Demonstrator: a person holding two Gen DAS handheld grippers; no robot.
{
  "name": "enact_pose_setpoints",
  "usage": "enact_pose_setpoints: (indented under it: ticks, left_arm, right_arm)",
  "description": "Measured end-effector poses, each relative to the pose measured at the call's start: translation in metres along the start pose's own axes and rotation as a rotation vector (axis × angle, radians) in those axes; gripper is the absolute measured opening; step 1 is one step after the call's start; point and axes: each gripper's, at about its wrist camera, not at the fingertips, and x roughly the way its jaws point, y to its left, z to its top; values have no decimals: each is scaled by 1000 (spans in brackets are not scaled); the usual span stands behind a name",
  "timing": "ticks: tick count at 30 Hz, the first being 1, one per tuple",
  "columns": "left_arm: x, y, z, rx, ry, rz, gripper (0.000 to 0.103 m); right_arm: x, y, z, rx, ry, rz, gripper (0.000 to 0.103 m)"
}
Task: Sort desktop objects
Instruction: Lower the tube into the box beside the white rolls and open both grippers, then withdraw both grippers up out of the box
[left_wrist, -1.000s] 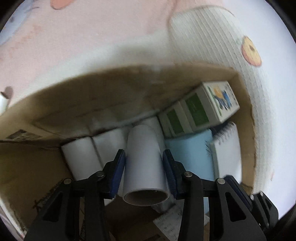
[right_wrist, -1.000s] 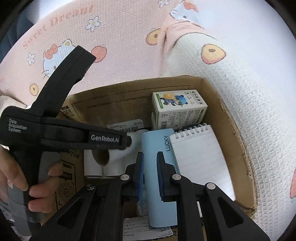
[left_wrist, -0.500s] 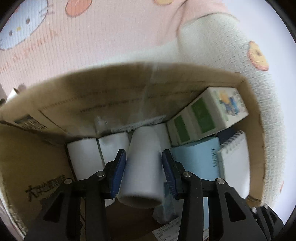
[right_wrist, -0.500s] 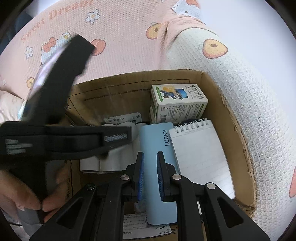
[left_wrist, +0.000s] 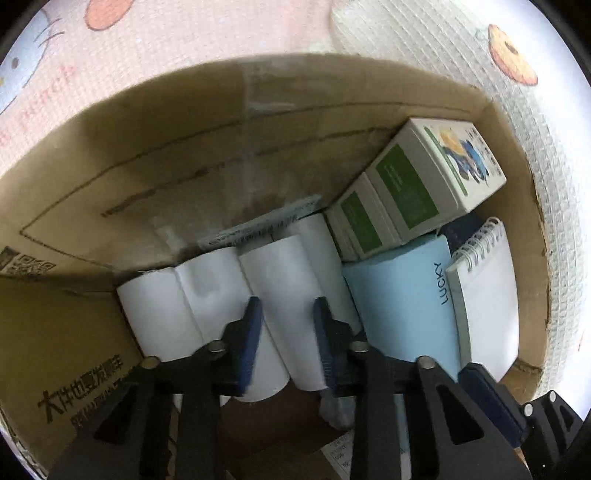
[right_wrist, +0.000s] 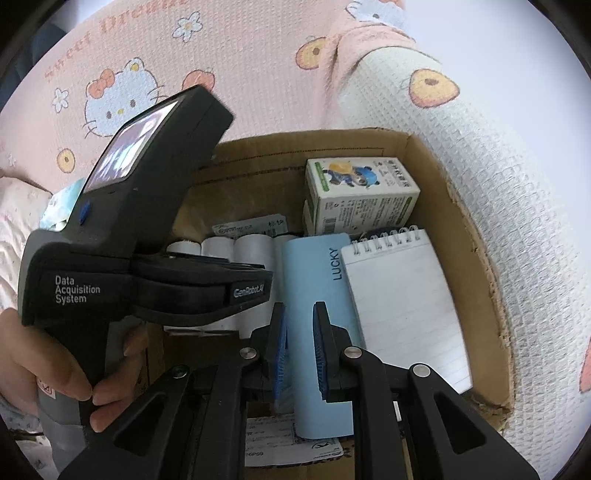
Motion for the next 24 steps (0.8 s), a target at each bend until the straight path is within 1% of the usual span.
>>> enact_pose_setpoints:
  ticks: [2,6,8,14,16,18,20,23,24]
  left_arm:
    - [1,3,2,-7,7,4,27]
    - [-4,9,6,14,-43,17,27]
    - [-5,12,8,19,-47,12,27]
    - [-14,31,10,-26,14,-49,27]
    - [-24,37,9,-32,4,-57,27]
    - [-38,44,9,-45,-26,-73,29]
    - [-54,50,10,-34,-51,-82,32]
    - [-77,60,12,-14,-84,-142,32]
    - [-83,57,21,-15,-97,-168,32]
  right_arm:
    - [1,3,0,-9,7,0,12]
    - [3,9,0,-31,17,-7,12]
    - [4,11,-1,-41,19,-7,12]
    - [11,14,-5,-50,54,19,12]
    - [12,14,-5,-48,63,33,12]
    - [14,15,-6,-36,71,62,12]
    - [18,17,-5,-10,80,112,12]
    - [28,21,-8,16,132,157,12]
    - [32,23,-6,17,142,154,12]
